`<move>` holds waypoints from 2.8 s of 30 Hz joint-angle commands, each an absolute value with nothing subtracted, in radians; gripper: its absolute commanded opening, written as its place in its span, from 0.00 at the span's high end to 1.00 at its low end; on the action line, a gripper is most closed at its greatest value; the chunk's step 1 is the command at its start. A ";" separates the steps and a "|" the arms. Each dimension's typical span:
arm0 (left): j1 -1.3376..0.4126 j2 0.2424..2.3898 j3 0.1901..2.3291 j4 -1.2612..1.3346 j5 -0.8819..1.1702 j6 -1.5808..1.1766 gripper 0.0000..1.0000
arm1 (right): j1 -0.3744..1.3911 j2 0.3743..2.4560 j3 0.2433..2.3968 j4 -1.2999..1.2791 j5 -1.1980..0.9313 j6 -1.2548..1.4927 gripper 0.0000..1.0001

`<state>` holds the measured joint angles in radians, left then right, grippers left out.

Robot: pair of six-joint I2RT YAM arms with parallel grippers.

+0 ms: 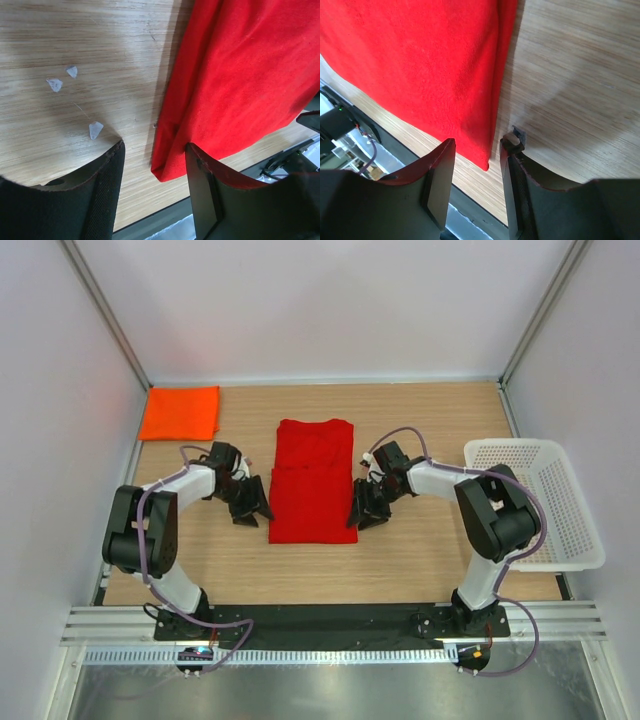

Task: Fold and stack the t-shirts
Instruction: Fold the tshirt

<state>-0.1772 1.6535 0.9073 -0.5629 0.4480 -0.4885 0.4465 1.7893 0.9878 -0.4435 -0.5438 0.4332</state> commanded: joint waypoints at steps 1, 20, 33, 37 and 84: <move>-0.186 1.667 0.914 -0.537 0.404 -0.466 0.46 | 0.449 1.773 0.954 -0.371 -0.476 0.454 0.51; -0.256 1.798 0.831 -0.448 0.394 -0.554 0.59 | 0.448 1.723 0.824 -0.261 -0.460 0.531 0.43; -0.256 1.818 0.839 -0.459 0.390 -0.548 0.98 | 0.448 1.793 0.750 -0.120 -0.417 0.592 0.42; -0.256 1.813 0.833 -0.466 0.388 -0.545 1.00 | 0.451 1.825 0.736 -0.072 -0.423 0.627 0.43; -0.531 0.875 0.578 -0.704 0.333 -1.050 1.00 | 0.482 1.030 0.468 -0.357 -0.652 0.802 0.99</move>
